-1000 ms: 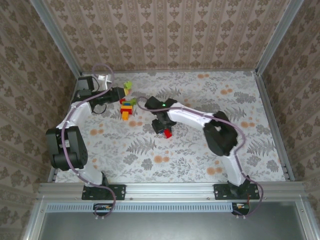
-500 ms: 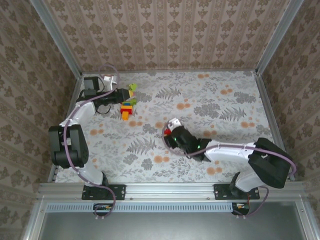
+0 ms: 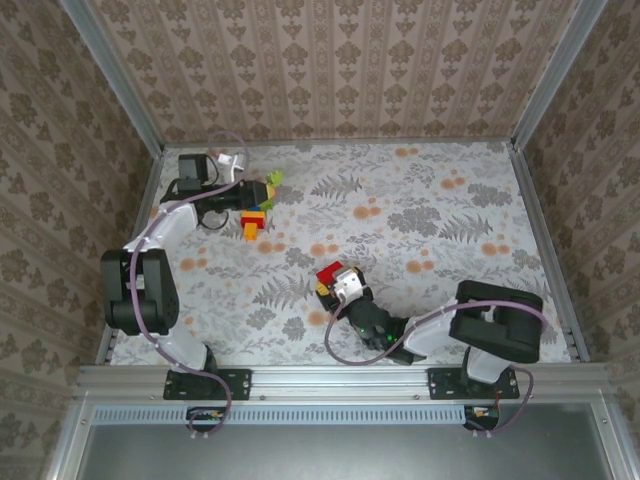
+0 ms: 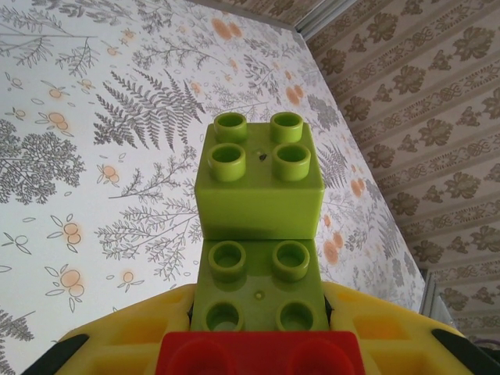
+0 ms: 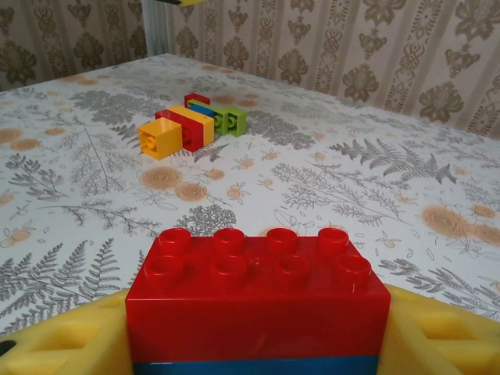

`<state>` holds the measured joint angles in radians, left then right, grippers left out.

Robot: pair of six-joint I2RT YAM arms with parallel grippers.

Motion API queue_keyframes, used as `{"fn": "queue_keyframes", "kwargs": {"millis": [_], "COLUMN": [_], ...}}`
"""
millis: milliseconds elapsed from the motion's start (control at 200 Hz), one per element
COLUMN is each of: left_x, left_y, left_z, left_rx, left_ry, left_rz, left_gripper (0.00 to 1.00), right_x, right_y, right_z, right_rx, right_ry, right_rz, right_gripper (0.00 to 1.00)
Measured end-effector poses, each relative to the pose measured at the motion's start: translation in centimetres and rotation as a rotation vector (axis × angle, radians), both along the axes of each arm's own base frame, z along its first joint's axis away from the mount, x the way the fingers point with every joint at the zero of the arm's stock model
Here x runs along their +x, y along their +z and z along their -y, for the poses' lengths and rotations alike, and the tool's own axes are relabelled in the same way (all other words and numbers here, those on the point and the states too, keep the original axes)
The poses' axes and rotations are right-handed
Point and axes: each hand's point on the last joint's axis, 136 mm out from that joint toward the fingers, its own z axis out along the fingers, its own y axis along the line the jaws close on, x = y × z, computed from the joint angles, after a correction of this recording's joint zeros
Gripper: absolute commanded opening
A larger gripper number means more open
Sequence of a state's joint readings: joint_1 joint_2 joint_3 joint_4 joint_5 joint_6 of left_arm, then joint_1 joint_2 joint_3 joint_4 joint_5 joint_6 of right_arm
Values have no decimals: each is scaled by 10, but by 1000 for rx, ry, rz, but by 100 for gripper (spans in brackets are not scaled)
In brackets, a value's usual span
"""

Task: Assemble a carrot with lego

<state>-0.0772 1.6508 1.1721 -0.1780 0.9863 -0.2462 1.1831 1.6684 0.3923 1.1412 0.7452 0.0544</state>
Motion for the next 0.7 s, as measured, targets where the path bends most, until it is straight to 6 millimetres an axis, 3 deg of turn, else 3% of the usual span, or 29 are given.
{"fn": "queue_keyframes", "kwargs": {"millis": [300,705], "left_x": [-5,2], "left_y": [-5,-9], "left_z": [9,26], "left_rx": [22,46], "left_ry": [-17,-39], "left_rz": [-5,-2], "left_gripper": [13,13], "right_x": [0,1], "right_y": [-30,-40], "right_z": [-4,-3], "right_rx": [-43,-6], "right_ry": [-19,-37], "right_rz": [-9,-31], "right_gripper": [43,43]}}
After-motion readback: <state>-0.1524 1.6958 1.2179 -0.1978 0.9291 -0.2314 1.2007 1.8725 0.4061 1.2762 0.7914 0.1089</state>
